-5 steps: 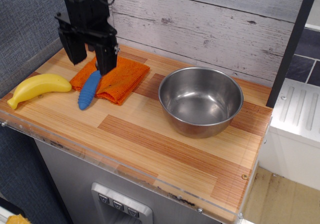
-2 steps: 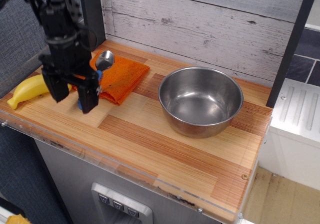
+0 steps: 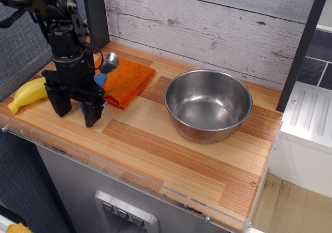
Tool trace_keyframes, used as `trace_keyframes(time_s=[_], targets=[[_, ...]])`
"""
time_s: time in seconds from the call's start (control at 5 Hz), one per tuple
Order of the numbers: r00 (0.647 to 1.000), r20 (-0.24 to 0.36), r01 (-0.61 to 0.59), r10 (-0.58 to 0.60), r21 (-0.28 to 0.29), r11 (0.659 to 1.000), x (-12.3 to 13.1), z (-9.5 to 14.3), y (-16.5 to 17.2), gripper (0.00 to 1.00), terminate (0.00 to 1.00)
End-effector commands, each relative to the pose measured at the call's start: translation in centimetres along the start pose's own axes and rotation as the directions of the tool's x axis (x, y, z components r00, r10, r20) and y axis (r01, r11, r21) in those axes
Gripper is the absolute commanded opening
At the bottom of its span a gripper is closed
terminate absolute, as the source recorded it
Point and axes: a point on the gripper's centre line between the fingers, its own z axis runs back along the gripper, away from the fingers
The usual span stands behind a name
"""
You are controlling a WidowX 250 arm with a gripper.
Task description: Place the spoon to the left of the pot.
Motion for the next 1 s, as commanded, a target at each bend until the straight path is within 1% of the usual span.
trace_keyframes(time_s=[0.0,0.2,0.4,0.6,0.8], targets=[[0.999,0.038,-0.013,0.012,0.007,1.0,2.3,0.5,0.8,1.0,0.0],[0.999,0.034,-0.019,0.019,0.004,1.0,2.2,0.1,1.0,0.0,0.0],[0.999,0.032,-0.006,0.006,0.004,1.0,2.1,0.3,0.9,0.0,0.0],[0.999,0.048,0.014,-0.014,-0.01,1.0,2.2,1.7,0.6,0.0,0.0],[0.993,0.118,0.018,-0.014,-0.034,0.999,2.3,5.1,0.5,0.0,0.0]])
